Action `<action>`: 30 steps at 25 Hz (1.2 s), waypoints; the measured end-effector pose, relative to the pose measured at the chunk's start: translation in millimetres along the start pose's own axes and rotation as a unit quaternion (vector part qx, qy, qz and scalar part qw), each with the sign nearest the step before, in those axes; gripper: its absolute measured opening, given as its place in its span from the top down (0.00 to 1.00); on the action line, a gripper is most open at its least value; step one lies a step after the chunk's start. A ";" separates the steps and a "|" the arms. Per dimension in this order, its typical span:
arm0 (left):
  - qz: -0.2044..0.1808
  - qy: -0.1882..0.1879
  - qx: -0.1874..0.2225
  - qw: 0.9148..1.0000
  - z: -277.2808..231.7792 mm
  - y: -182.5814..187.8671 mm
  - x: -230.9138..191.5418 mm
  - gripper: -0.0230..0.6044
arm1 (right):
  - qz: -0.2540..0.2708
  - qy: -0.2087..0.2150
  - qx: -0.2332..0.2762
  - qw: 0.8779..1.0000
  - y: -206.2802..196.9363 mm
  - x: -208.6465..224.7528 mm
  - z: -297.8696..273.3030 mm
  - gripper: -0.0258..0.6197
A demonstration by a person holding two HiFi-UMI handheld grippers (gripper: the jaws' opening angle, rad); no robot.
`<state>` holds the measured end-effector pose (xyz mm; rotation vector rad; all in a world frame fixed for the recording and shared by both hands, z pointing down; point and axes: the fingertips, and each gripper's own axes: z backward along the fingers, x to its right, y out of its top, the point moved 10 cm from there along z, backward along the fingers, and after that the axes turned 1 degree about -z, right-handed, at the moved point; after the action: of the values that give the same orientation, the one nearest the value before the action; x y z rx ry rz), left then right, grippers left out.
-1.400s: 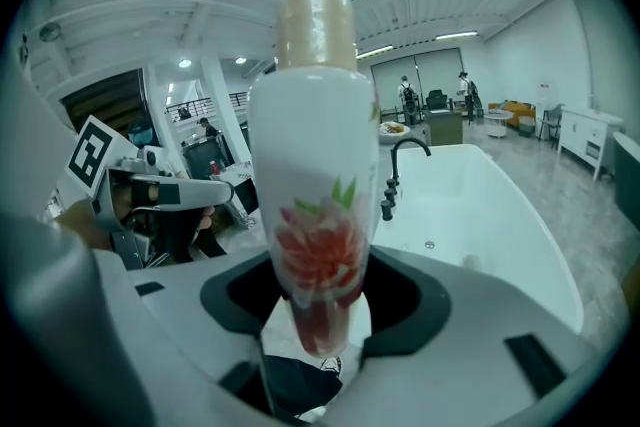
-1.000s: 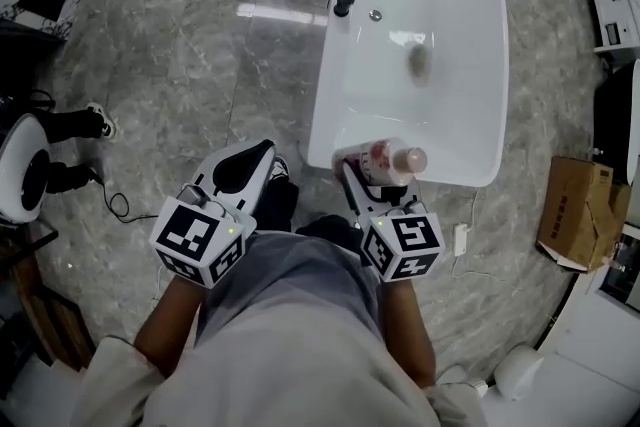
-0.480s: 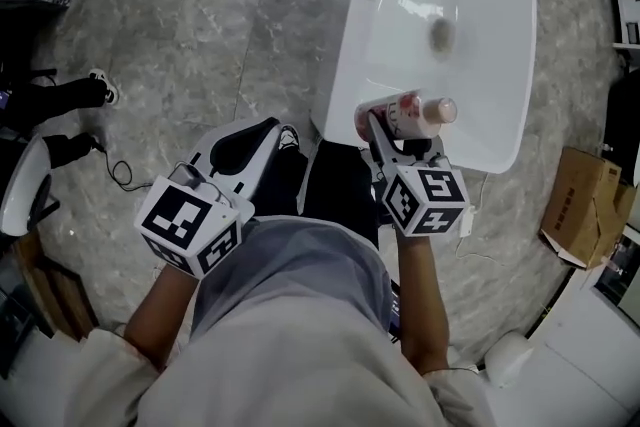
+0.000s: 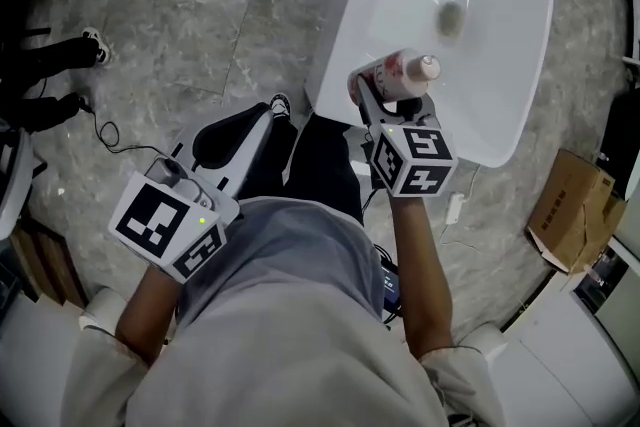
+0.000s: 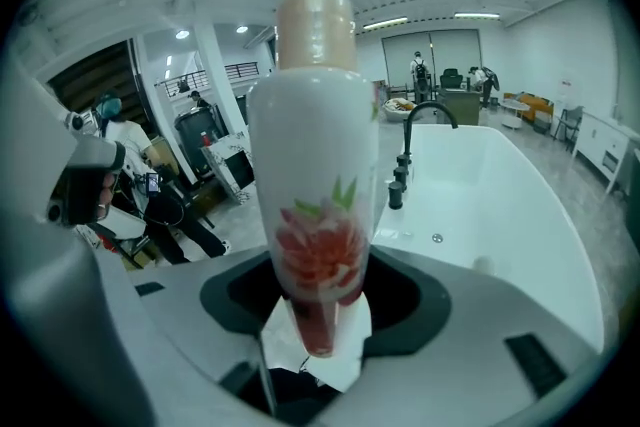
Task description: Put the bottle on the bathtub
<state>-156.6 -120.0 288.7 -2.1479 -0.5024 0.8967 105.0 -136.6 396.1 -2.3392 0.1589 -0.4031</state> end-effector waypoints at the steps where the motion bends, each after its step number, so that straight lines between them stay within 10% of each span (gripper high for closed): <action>1: 0.005 -0.001 0.000 1.000 -0.6 -1.2 2.4 0.95 | 0.004 0.005 -0.004 1.000 -0.7 0.9 -2.6 0.60; 30: 0.045 0.028 -0.113 0.992 -9.8 -62.0 -10.9 0.95 | -0.020 -0.013 -0.106 0.994 -83.4 46.0 -120.9 0.60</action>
<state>-161.1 -91.0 345.3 -2.4103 -0.5033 0.8605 107.8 -167.3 546.9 -2.5598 0.1477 -0.3917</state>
